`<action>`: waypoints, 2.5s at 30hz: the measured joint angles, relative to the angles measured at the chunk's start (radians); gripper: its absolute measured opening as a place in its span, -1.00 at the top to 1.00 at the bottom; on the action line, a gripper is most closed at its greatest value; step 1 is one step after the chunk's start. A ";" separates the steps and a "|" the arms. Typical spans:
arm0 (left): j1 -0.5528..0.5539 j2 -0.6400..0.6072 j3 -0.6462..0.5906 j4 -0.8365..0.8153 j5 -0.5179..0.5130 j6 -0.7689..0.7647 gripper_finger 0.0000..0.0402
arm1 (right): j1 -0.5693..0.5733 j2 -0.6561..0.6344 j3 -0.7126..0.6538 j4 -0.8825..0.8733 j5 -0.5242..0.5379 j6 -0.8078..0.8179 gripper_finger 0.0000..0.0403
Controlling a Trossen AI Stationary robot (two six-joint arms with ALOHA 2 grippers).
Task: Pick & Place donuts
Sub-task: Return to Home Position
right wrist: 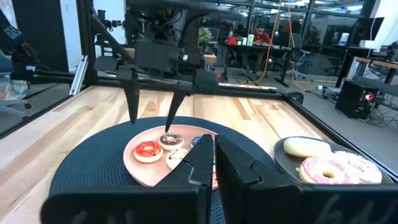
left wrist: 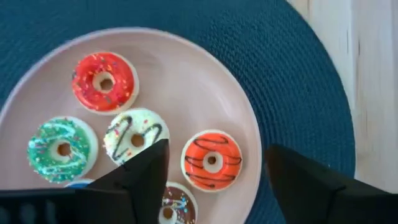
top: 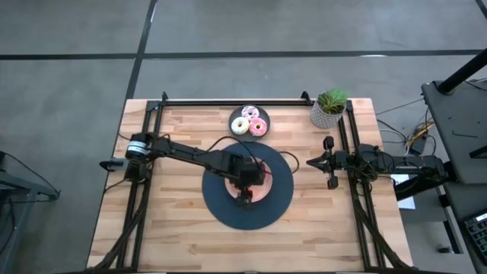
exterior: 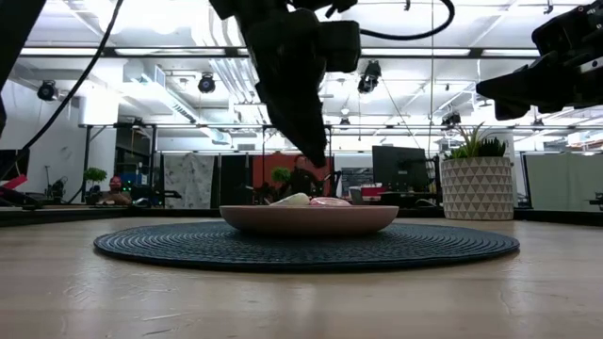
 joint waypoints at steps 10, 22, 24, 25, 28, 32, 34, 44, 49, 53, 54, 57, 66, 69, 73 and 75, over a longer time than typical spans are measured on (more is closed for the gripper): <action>0.007 -0.071 -0.094 0.061 -0.007 -0.009 0.36 | 0.000 0.005 0.000 0.000 0.000 0.000 0.96; 0.019 -0.191 -0.319 0.292 -0.008 -0.034 0.98 | 0.000 0.005 0.000 0.000 0.000 0.000 0.96; 0.024 -0.221 -0.366 0.345 -0.008 -0.035 1.00 | 0.000 0.007 0.000 0.001 0.000 0.000 0.96; 0.025 -0.239 -0.394 0.374 -0.009 -0.035 1.00 | 0.000 0.006 0.000 0.000 -0.001 0.000 0.96; 0.036 -0.298 -0.470 0.432 -0.014 -0.029 1.00 | 0.000 0.009 0.000 0.001 -0.001 0.000 0.96; 0.059 -0.395 -0.568 0.474 -0.023 -0.024 1.00 | 0.000 0.017 0.000 -0.001 -0.001 0.000 0.96; 0.073 -0.449 -0.615 0.480 -0.027 -0.024 1.00 | 0.000 0.019 0.000 0.000 0.001 0.000 0.96; 0.122 -0.738 -0.835 0.527 -0.044 0.043 1.00 | 0.000 0.019 0.000 0.000 0.001 0.000 0.96; 0.125 -0.854 -0.917 0.541 -0.045 0.046 1.00 | 0.000 0.017 0.000 0.000 0.000 0.000 0.96; 0.125 -0.933 -0.969 0.556 -0.046 0.046 1.00 | 0.000 0.017 0.000 0.000 0.000 0.000 0.96; 0.125 -0.950 -0.984 0.568 -0.046 0.046 1.00 | 0.000 0.017 0.000 0.000 0.001 0.000 0.96; 0.125 -0.997 -1.032 0.604 -0.046 0.046 1.00 | 0.000 0.018 0.000 0.000 0.000 0.000 0.96; 0.125 -1.134 -1.158 0.651 -0.046 0.044 1.00 | 0.000 0.017 0.000 0.000 0.000 0.000 0.96; 0.125 -1.185 -1.192 0.672 -0.046 0.044 1.00 | 0.000 0.017 0.000 0.000 0.000 0.000 0.96; 0.125 -1.243 -1.235 0.700 -0.045 0.044 1.00 | 0.000 0.017 0.000 0.000 0.000 0.000 0.96; 0.125 -1.267 -1.252 0.700 -0.045 0.044 1.00 | 0.000 0.017 0.000 0.000 0.000 0.000 0.96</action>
